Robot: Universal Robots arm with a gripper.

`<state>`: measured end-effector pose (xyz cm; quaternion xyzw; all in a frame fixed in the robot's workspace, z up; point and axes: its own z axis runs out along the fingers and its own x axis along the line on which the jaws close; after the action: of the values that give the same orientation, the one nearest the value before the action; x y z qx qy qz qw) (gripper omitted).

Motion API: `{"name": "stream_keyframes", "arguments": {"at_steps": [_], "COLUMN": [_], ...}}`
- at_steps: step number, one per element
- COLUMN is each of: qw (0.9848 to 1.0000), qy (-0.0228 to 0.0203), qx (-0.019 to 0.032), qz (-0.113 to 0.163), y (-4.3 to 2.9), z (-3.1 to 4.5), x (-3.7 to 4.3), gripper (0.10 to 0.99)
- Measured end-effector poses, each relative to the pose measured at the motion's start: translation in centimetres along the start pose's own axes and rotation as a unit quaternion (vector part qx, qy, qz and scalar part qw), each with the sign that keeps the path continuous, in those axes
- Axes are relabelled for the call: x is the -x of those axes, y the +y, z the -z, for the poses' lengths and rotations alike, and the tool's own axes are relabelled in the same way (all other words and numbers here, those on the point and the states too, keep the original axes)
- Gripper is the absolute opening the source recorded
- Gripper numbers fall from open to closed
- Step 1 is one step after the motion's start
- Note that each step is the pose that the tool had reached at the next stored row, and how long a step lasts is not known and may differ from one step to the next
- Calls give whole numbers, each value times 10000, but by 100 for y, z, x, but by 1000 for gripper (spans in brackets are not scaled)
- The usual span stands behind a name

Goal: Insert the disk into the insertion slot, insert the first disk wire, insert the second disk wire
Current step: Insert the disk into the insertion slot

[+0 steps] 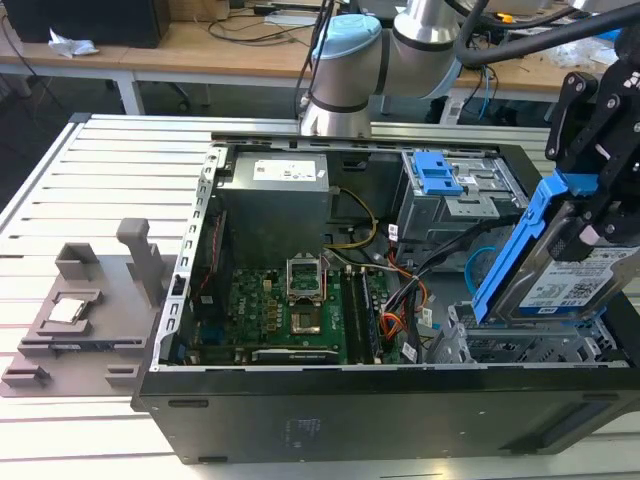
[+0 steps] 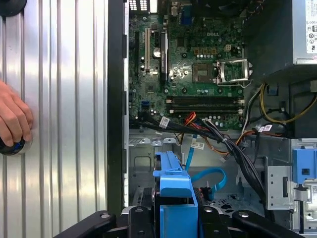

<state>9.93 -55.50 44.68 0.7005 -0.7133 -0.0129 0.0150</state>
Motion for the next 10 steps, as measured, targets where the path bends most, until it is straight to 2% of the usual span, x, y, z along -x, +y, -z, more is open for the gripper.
{"name": "stream_keyframes", "arguments": {"at_steps": [5, 10], "qw": [10000, 10000], "qy": [-1, 0], "qx": [0, 0], "qz": [-1, 0], "y": [39, 37], "z": [-51, -115], "x": [21, 23], "gripper": [365, 365]}}
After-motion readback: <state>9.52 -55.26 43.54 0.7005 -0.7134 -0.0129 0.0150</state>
